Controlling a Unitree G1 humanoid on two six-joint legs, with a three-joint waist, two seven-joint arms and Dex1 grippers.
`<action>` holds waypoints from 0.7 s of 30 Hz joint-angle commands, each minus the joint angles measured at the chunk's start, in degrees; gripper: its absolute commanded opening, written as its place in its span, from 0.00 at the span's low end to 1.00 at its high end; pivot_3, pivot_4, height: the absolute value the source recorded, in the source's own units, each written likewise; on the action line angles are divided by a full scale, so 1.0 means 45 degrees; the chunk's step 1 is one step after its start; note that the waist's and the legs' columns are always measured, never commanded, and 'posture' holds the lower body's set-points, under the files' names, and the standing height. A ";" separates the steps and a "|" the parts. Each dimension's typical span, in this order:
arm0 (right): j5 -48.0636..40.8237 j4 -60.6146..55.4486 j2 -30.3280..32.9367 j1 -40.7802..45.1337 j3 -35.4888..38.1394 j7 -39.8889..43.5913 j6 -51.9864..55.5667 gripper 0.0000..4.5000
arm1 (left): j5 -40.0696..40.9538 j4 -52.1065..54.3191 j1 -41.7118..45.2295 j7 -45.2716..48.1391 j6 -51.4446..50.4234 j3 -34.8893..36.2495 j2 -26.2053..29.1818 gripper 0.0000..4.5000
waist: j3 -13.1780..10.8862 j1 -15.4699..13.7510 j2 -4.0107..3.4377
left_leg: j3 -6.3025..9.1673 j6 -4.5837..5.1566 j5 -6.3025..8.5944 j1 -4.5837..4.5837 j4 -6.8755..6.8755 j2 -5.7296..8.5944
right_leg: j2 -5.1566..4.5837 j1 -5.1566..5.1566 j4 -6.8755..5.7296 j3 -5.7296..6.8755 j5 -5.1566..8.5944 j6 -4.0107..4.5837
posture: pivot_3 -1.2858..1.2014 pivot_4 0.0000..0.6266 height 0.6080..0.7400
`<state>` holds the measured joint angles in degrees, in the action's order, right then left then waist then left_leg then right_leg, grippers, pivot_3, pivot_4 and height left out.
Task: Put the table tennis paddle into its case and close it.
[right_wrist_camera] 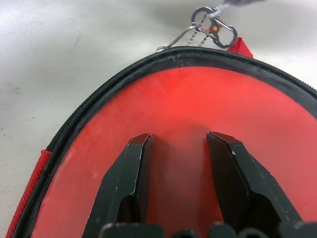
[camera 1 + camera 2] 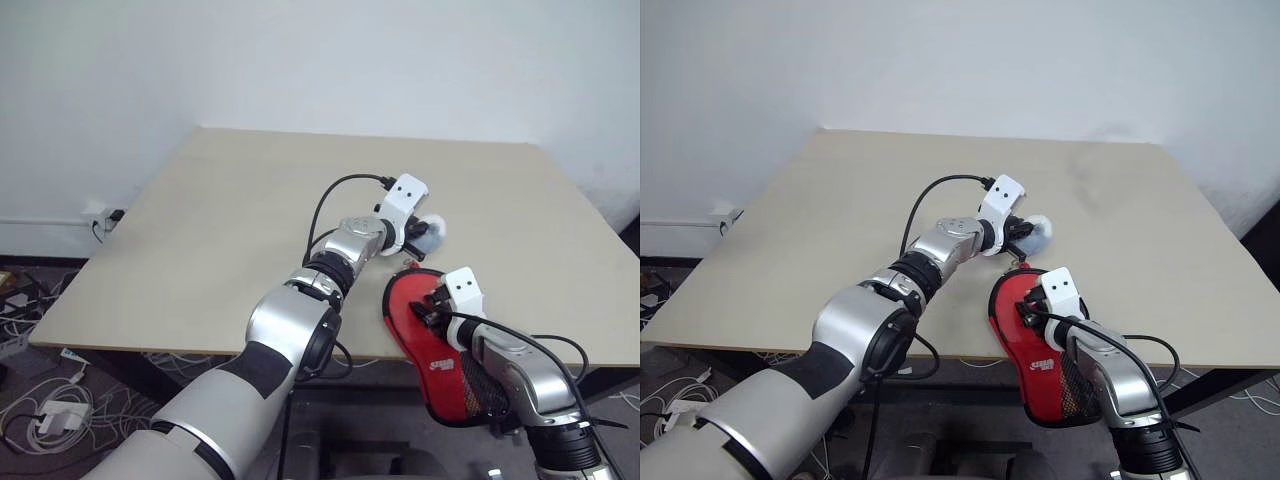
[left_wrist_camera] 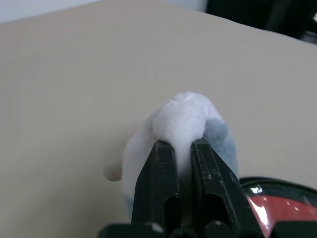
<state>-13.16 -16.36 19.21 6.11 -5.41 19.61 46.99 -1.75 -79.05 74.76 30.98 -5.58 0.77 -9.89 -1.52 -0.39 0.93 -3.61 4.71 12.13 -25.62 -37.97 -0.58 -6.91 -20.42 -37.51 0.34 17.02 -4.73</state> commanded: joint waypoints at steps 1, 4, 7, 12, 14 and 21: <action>0.0222 0.1152 -0.0106 -0.0566 -0.0945 0.0064 0.0914 0.42 | -0.0143 0.0620 0.0375 0.1050 0.0803 -0.0237 -0.1233 0.00 | 0.0000 0.0004 0.0000 | 0.0001 -0.0001 0.0000 0.0000 0.0000 -0.0001 | 0.0001 0.0000 0.0000 0.0000 0.0000 0.0000 | 0.52 0.00 0.81; 0.0273 0.1205 -0.0100 -0.0524 -0.0906 0.0112 0.0868 0.42 | -0.0222 0.0590 0.0115 0.1117 0.0652 -0.0281 -0.1193 0.18 | 0.0003 0.0027 0.0004 | -0.0001 0.0001 0.0001 0.0000 -0.0002 -0.0001 | -0.0001 0.0001 0.0001 0.0000 0.0000 0.0000 | 0.52 0.00 0.81; 0.0292 0.1221 -0.0048 -0.0503 -0.0896 0.0208 0.0711 0.42 | -0.0206 0.0626 -0.0009 0.2016 0.0503 -0.0413 -0.1077 0.41 | 0.0008 0.0061 0.0000 | 0.0004 0.0000 0.0001 0.0000 -0.0001 -0.0002 | 0.0000 0.0000 0.0000 0.0000 0.0000 0.0000 | 0.52 0.00 0.81; 0.0117 0.0870 0.0333 -0.0474 -0.0677 0.0720 0.0343 0.42 | 0.0266 0.0828 -0.0083 0.4011 -0.0006 -0.0163 -0.0429 0.55 | 0.0012 0.0063 -0.0005 | 0.0000 0.0005 -0.0001 0.0000 -0.0001 -0.0003 | 0.0001 -0.0002 0.0000 0.0000 0.0000 0.0000 | 0.52 0.00 0.81; -0.0062 0.0476 0.0632 -0.0569 -0.0593 0.1160 0.0180 0.42 | 0.0697 0.0954 -0.0014 0.4698 -0.0366 0.0206 -0.0082 0.55 | 0.0011 0.0060 -0.0006 | 0.0000 0.0010 -0.0004 -0.0001 -0.0002 -0.0003 | -0.0001 -0.0002 0.0001 0.0000 0.0001 0.0001 | 0.52 0.00 0.81; -0.1404 -0.1243 0.1759 -0.0698 0.0831 0.2750 -0.0200 0.42 | 0.1379 0.1805 -0.0161 0.7155 -0.1425 0.0698 0.1616 0.55 | 0.0004 0.0104 -0.0020 | -0.0003 0.0034 -0.0010 -0.0005 -0.0002 -0.0011 | -0.0001 -0.0012 -0.0001 -0.0001 0.0001 -0.0001 | 0.52 0.00 0.81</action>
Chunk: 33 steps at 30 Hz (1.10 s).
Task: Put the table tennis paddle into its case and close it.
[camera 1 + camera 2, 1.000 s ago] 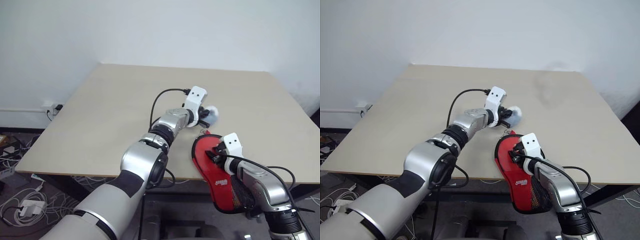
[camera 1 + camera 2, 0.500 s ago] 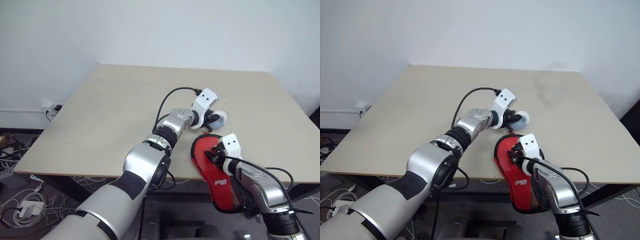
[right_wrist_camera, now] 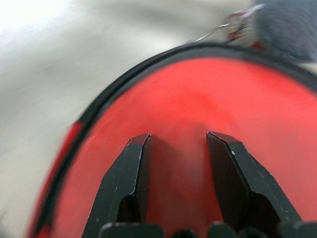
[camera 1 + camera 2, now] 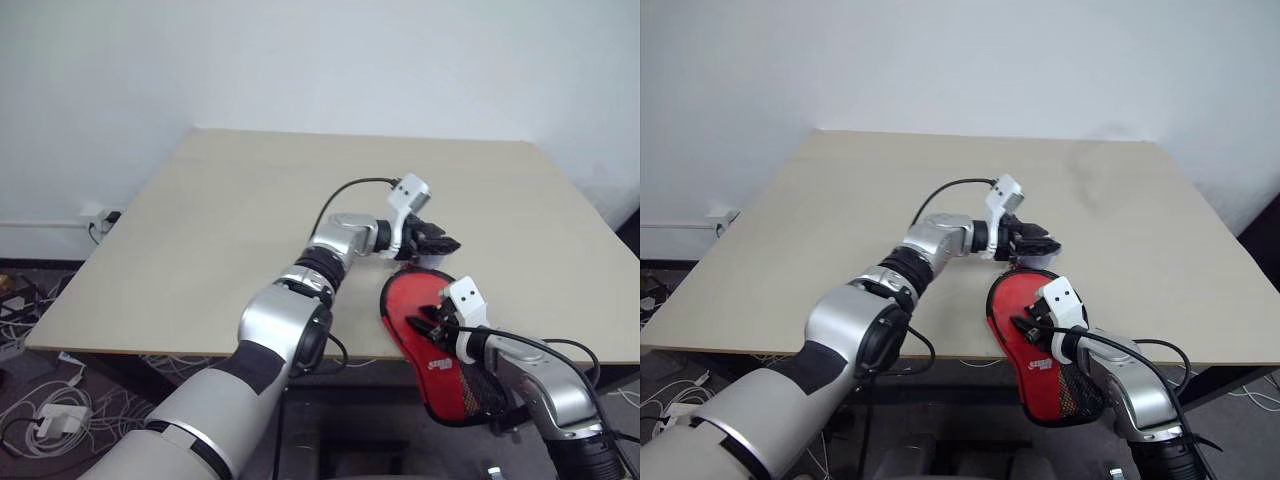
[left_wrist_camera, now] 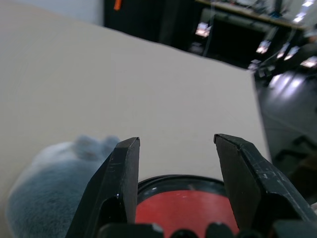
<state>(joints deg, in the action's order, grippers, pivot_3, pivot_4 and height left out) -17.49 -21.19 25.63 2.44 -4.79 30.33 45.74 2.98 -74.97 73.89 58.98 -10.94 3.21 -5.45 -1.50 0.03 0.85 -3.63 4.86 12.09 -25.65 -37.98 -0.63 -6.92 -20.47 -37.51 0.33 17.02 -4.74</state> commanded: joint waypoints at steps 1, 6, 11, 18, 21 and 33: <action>-0.0536 -0.0024 0.0349 0.0294 0.1026 0.0263 0.0108 0.42 | 0.0397 0.1099 -0.0107 0.1241 -0.0366 0.0153 0.0895 0.55 | -0.0001 0.0002 -0.0007 | 0.0000 -0.0001 0.0000 0.0001 0.0003 -0.0001 | 0.0002 0.0002 -0.0002 0.0001 0.0000 0.0000 | 0.52 0.00 0.81; 0.0039 0.1731 -0.0087 0.1876 0.2326 -0.1439 -0.0203 0.42 | 0.0376 0.3163 -0.1707 0.3117 -0.0860 -0.0526 0.2082 0.55 | -0.0004 -0.0018 -0.0018 | -0.0005 0.0002 -0.0003 -0.0005 -0.0002 0.0002 | -0.0007 -0.0002 -0.0004 -0.0003 0.0000 0.0000 | 0.52 0.00 0.81; -0.0142 0.2269 -0.0490 0.3209 0.2911 -0.2102 -0.0393 0.42 | 0.0657 0.7871 -0.4713 0.4273 -0.2395 -0.1814 0.3025 0.55 | -0.0010 -0.0034 -0.0049 | -0.0018 -0.0068 -0.0046 -0.0015 0.0015 -0.0003 | -0.0006 -0.0018 -0.0008 -0.0021 0.0001 0.0002 | 0.52 0.00 0.81; -0.0038 0.3289 -0.0911 0.4470 0.2662 -0.2287 -0.0664 0.42 | 0.0678 1.1188 -0.6898 0.2549 -0.3366 -0.3071 0.2521 0.55 | -0.0010 -0.0100 -0.0056 | -0.0012 -0.0047 -0.0043 -0.0036 -0.0028 -0.0008 | -0.0019 -0.0011 -0.0023 -0.0006 -0.0001 0.0002 | 0.52 0.00 0.81; 0.0015 0.4213 -0.1209 0.5173 0.2611 -0.2325 -0.0989 0.56 | 0.0687 1.1524 -0.7154 0.1542 -0.3546 -0.3372 0.1839 0.56 | -0.0008 -0.0091 -0.0072 | -0.0011 -0.0007 -0.0025 -0.0036 -0.0035 0.0005 | -0.0016 -0.0009 -0.0024 -0.0009 -0.0001 0.0002 | 0.52 0.00 0.81; 0.1131 0.9109 -0.2233 0.7483 0.2313 -0.3598 -0.2556 1.00 | -0.0103 1.1030 -0.8004 -0.0444 -0.2681 -0.5288 0.0910 0.56 | -0.0007 -0.0030 -0.0150 | -0.0051 -0.0040 -0.0050 -0.0030 -0.0021 0.0013 | 0.0000 -0.0004 -0.0029 -0.0038 -0.0001 0.0001 | 0.52 0.00 0.81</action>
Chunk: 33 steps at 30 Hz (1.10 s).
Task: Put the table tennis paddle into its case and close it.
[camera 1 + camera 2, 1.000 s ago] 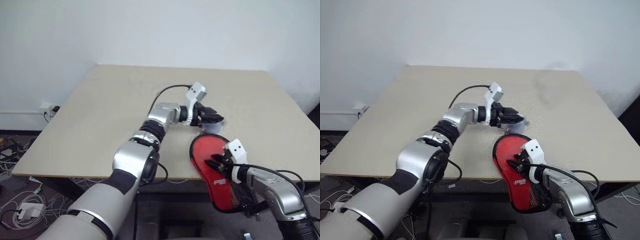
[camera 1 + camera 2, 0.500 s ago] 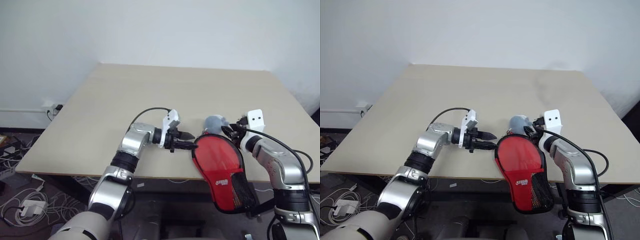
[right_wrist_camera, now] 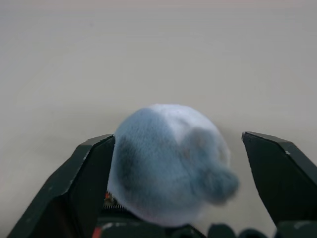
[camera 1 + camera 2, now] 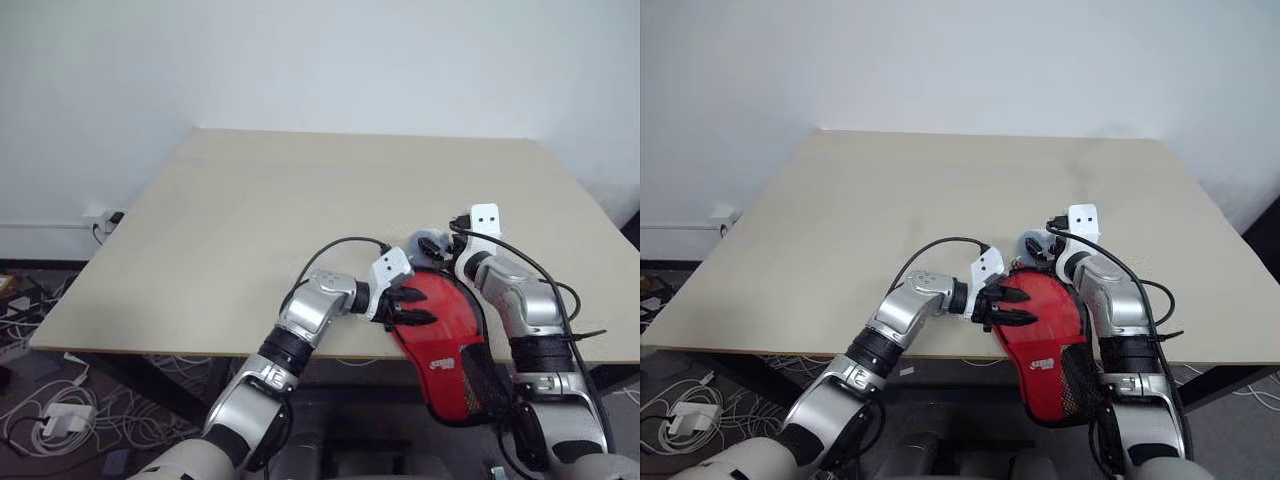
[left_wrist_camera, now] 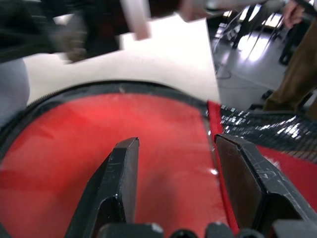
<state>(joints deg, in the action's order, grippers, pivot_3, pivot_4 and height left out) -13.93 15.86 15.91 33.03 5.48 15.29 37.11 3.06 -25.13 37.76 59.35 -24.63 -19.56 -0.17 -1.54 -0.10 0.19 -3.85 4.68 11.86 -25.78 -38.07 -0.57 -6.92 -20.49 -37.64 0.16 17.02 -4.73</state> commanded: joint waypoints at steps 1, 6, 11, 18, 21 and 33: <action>0.0425 0.1316 -0.0150 0.0832 0.0018 -0.0318 -0.0674 1.00 | -0.0184 -0.0146 0.0027 -0.0707 0.0410 -0.0283 -0.0331 0.56 | 0.0000 -0.0004 -0.0003 | -0.0001 0.0000 0.0000 0.0000 0.0000 0.0001 | -0.0002 -0.0001 0.0001 0.0000 0.0000 0.0000 | 0.52 0.00 0.81; 0.0815 0.2913 -0.0324 0.1309 -0.0094 -0.0687 -0.0508 1.00 | -0.0524 -0.0788 0.0224 -0.1567 0.0580 -0.0485 -0.0596 0.56 | 0.0006 -0.0003 -0.0034 | -0.0002 0.0000 0.0000 0.0003 0.0000 0.0001 | -0.0001 -0.0001 0.0001 0.0000 0.0000 0.0000 | 0.52 0.00 0.81; 0.0852 0.2714 -0.0373 0.1205 -0.0036 -0.0787 -0.0733 0.71 | -0.0903 -0.1371 0.0404 -0.2304 0.0569 -0.0576 -0.0691 0.56 | 0.0009 -0.0005 -0.0040 | 0.0001 -0.0001 0.0001 0.0027 0.0002 0.0001 | -0.0002 0.0006 0.0005 0.0002 0.0000 0.0000 | 0.52 0.00 0.81; 0.0811 0.1828 -0.0444 0.0790 -0.0045 -0.0914 -0.0697 0.25 | -0.2248 -0.2171 0.0710 -0.3486 0.0452 -0.1582 -0.0719 0.56 | 0.0013 -0.0004 -0.0044 | 0.0003 -0.0001 0.0002 0.0034 0.0002 0.0003 | -0.0003 0.0011 0.0005 0.0003 0.0000 0.0000 | 0.52 0.00 0.81; 0.0817 0.1480 -0.0529 0.0565 -0.0040 -0.1124 -0.0520 0.08 | -0.2295 -0.1798 0.0728 -0.3061 0.0134 -0.1989 -0.0740 0.56 | 0.0017 -0.0013 -0.0045 | 0.0005 -0.0002 0.0003 0.0035 0.0002 0.0003 | -0.0003 0.0013 0.0005 0.0004 0.0000 0.0000 | 0.52 0.00 0.81; 0.0540 -0.0775 0.0016 0.0046 0.1408 -0.2135 0.0218 0.01 | -0.2362 -0.1157 0.0428 -0.2255 -0.0808 -0.2634 -0.0401 0.56 | 0.0016 -0.0091 -0.0048 | 0.0008 0.0000 0.0006 0.0034 0.0004 0.0006 | -0.0012 0.0011 0.0009 0.0006 0.0000 0.0000 | 0.52 0.00 0.81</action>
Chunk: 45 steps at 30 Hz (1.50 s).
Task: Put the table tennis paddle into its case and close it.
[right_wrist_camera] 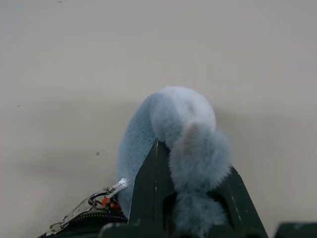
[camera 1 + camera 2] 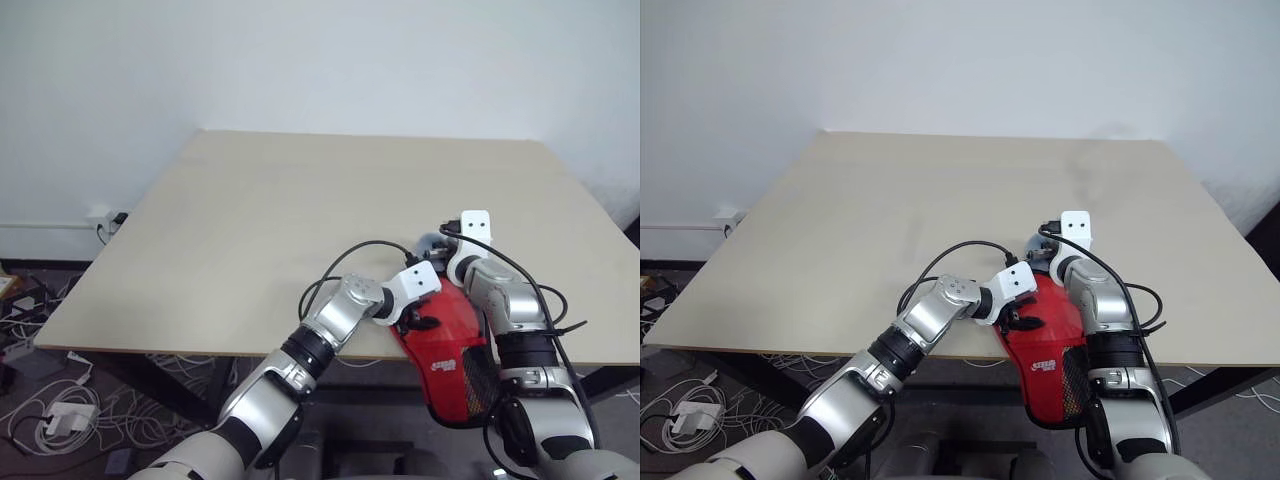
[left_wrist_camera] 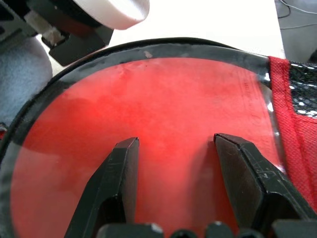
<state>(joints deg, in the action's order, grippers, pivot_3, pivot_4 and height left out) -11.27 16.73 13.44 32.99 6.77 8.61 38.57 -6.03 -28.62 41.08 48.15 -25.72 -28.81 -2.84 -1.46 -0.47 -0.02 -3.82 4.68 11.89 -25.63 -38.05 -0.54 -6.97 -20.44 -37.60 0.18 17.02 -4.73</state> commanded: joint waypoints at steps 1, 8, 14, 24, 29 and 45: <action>-0.0067 -0.1125 0.0634 -0.0013 0.1406 -0.0854 -0.0141 0.01 | -0.0318 -0.0416 -0.0286 0.0252 -0.0602 -0.0553 0.0207 0.56 | 0.0000 -0.0014 0.0000 | 0.0001 0.0001 0.0001 0.0000 0.0000 0.0000 | -0.0002 0.0000 0.0001 0.0000 0.0000 0.0000 | 0.52 0.00 0.81; 0.0267 -0.1738 0.1034 -0.0679 0.2468 -0.1914 -0.0723 0.01 | 0.0004 -0.0906 -0.0046 0.0259 -0.0830 -0.0068 0.0081 0.56 | -0.0004 0.0003 -0.0013 | -0.0008 0.0006 0.0003 0.0001 0.0005 -0.0002 | -0.0002 -0.0004 0.0001 -0.0006 0.0000 0.0000 | 0.52 0.00 0.81; -0.0676 -0.3655 0.2191 -0.2096 0.2941 -0.0653 0.0996 0.01 | -0.0087 -0.1437 0.0210 0.0212 -0.0508 -0.0078 -0.0122 0.56 | -0.0007 -0.0091 -0.0030 | -0.0004 0.0082 0.0042 -0.0001 -0.0006 -0.0003 | -0.0017 0.0005 0.0007 -0.0007 0.0000 0.0000 | 0.52 0.00 0.81; -0.3767 -0.7188 0.4448 -0.5491 0.5910 0.1647 0.5069 0.00 | -0.0121 -0.2406 0.0615 0.0151 0.0042 0.0071 -0.0554 0.56 | -0.0008 -0.0399 -0.0044 | -0.0003 0.0154 0.0086 -0.0005 -0.0039 -0.0028 | -0.0055 0.0025 0.0027 -0.0008 0.0002 0.0004 | 0.52 0.00 0.81; -0.4275 -0.8089 0.4856 -0.7169 0.6614 0.2121 0.5747 0.00 | -0.0116 -0.2837 0.0788 0.0149 0.0288 0.0148 -0.0709 0.56 | -0.0008 -0.0500 -0.0044 | -0.0006 0.0165 0.0095 -0.0006 -0.0045 -0.0029 | -0.0068 0.0032 0.0039 -0.0006 0.0004 0.0006 | 0.52 0.00 0.81; -0.4520 -0.9622 0.6223 -1.3444 0.7603 0.6237 0.3074 0.00 | -0.0173 -0.3689 0.1194 0.0365 0.0866 0.0113 -0.0978 0.56 | 0.0005 -0.0662 -0.0046 | 0.0005 0.0200 0.0122 -0.0010 -0.0062 -0.0028 | -0.0069 0.0069 0.0114 0.0014 0.0006 0.0002 | 0.52 0.00 0.81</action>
<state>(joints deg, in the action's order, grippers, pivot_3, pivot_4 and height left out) -33.71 -26.67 39.69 -25.11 36.99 35.35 53.81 -5.33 -40.97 46.53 50.21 -20.24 -27.79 -7.44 -1.44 -3.45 -0.23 -3.78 5.59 12.45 -25.67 -38.33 -0.67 -7.28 -20.08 -37.00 0.28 17.05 -4.72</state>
